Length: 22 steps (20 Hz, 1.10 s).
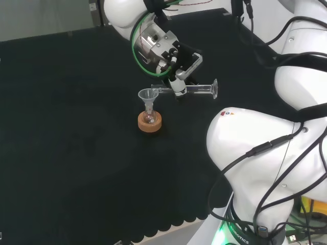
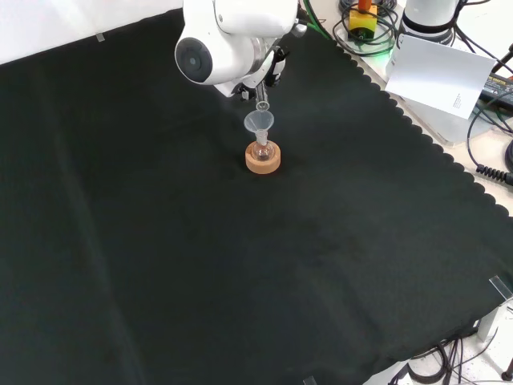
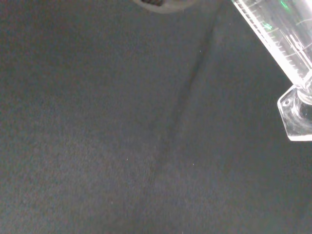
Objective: Pour the water from the graduated cylinder into the round-bottom flask.
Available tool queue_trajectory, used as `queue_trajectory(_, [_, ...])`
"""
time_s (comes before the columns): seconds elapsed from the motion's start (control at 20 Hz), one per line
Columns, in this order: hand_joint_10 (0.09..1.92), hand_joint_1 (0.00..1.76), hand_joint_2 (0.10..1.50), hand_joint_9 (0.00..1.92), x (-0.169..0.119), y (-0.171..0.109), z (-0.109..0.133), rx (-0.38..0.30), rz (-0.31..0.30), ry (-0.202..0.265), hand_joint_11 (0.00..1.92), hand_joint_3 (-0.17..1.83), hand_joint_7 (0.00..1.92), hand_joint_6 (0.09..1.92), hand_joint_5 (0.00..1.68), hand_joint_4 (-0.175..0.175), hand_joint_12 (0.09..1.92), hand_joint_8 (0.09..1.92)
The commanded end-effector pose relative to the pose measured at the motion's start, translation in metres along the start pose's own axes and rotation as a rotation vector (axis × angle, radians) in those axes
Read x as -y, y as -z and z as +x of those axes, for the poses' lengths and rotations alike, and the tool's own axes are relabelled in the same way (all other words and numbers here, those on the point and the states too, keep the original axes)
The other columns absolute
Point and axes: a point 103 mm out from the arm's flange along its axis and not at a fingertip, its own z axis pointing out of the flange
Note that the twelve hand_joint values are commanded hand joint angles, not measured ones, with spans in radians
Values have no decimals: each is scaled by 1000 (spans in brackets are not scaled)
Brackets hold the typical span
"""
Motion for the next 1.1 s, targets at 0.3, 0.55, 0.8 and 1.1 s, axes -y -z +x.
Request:
queue_trajectory(0.3, [87, 1241, 1082, 1407, 5, 4, 0, 19, 65, -53, 1219, -8, 1088, 964, 1057, 25, 730, 794])
queue_trajectory(0.55, [87, 1240, 1083, 1407, 8, 5, -1, 35, 80, -71, 1219, -8, 1087, 964, 1057, 25, 730, 796])
queue_trajectory(0.8, [87, 1240, 1083, 1407, 12, 9, 2, 51, 89, -85, 1219, -8, 1085, 965, 1057, 25, 730, 798])
queue_trajectory(1.1, [87, 1240, 1083, 1407, 13, 14, 7, 73, 100, -98, 1219, -8, 1083, 966, 1057, 24, 729, 800])
